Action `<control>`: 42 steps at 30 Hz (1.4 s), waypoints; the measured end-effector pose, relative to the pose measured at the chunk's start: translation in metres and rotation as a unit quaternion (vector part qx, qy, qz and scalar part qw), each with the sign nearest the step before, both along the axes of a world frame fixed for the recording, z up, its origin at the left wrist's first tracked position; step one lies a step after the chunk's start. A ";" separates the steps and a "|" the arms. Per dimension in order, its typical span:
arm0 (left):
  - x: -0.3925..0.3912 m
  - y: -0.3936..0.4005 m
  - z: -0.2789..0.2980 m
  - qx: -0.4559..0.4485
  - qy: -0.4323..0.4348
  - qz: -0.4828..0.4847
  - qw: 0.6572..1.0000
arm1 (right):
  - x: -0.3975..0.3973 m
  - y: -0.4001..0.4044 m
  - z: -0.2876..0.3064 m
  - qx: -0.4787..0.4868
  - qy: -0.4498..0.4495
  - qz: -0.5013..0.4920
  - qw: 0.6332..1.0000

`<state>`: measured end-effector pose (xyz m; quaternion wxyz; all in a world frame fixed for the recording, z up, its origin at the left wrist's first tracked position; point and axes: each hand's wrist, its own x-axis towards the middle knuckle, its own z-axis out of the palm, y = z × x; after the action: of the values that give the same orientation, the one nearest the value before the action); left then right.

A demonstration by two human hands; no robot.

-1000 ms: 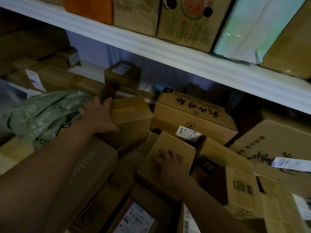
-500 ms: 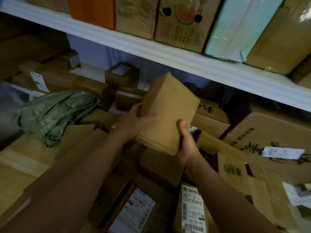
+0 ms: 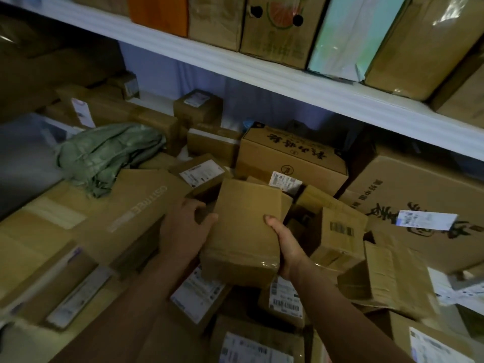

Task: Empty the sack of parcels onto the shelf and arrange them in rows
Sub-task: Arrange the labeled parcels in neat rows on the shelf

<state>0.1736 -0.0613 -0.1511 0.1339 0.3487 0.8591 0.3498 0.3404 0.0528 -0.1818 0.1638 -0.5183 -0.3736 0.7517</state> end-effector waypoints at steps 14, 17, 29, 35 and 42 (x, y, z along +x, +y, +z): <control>-0.101 -0.099 -0.009 -0.236 0.083 0.067 0.966 | -0.029 -0.072 -0.001 0.030 -0.006 -0.053 0.998; -0.119 -0.124 -0.006 -0.135 0.081 0.137 0.978 | -0.047 -0.083 0.000 0.047 0.017 -0.090 0.995; -0.218 -0.207 -0.034 -0.159 0.120 0.199 0.960 | -0.135 -0.136 -0.003 0.046 -0.004 -0.066 0.997; -0.230 -0.206 -0.078 -0.193 0.061 0.123 0.972 | -0.146 -0.144 -0.009 0.040 -0.025 -0.071 0.996; -0.190 -0.202 -0.092 -0.254 0.126 -0.116 0.952 | -0.146 -0.137 -0.015 0.026 -0.006 -0.100 0.995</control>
<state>-0.0160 -0.2638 -0.2427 0.1486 0.4415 0.8831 0.0556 0.1945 -0.0841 -0.1965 0.2488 -0.5530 -0.3402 0.7187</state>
